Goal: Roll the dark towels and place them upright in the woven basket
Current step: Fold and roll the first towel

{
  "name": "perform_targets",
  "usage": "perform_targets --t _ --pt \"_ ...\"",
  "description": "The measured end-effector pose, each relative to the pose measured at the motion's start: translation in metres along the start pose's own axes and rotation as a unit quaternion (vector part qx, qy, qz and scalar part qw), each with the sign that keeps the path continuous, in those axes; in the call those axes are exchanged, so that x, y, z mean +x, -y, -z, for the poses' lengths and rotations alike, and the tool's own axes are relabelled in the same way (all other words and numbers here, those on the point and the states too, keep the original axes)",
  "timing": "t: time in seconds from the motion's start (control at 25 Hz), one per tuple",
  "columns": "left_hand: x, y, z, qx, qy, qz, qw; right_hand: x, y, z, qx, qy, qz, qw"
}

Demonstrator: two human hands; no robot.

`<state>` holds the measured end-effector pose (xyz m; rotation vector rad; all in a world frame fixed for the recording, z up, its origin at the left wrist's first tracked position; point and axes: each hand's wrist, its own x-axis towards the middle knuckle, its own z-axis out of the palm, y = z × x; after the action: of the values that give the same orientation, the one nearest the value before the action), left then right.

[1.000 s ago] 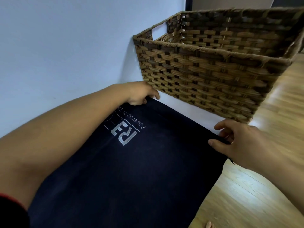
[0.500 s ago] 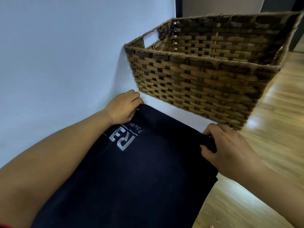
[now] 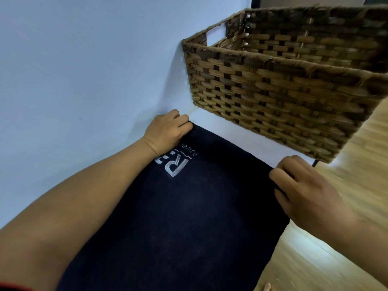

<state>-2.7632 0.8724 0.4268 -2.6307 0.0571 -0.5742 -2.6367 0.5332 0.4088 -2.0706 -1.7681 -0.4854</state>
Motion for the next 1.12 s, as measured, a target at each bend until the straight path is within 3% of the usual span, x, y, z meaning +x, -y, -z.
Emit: perform_targets --t 0.16,0.36,0.44,0.56,0.64,0.88,1.0,1.12 --pt "-0.022 0.008 -0.009 -0.038 -0.027 -0.011 0.999 0.001 -0.002 0.004 -0.018 0.011 0.069 0.997" --pt "-0.029 0.013 0.009 -0.107 0.023 -0.009 0.994 0.005 -0.005 0.009 -0.046 0.045 0.138 0.988" --pt "-0.005 0.017 0.026 -0.126 0.085 0.012 0.988 0.006 -0.007 0.016 -0.029 0.074 0.148 0.986" --pt "0.031 0.022 0.04 -0.108 0.248 0.058 0.961 0.011 -0.006 0.027 0.116 0.135 0.064 0.982" --pt "0.046 0.022 0.044 -0.102 0.302 0.073 0.945 0.022 -0.005 0.036 0.208 0.157 -0.026 0.965" --pt "0.056 0.017 0.032 -0.148 0.368 0.04 0.917 0.04 -0.016 0.037 0.245 0.233 -0.251 0.907" --pt "0.049 0.015 0.03 -0.217 0.386 0.05 0.895 0.041 -0.014 0.036 0.207 0.285 -0.29 0.89" --pt "0.035 0.009 0.028 -0.187 0.327 0.051 0.925 0.04 -0.007 0.035 0.185 0.313 -0.291 0.885"
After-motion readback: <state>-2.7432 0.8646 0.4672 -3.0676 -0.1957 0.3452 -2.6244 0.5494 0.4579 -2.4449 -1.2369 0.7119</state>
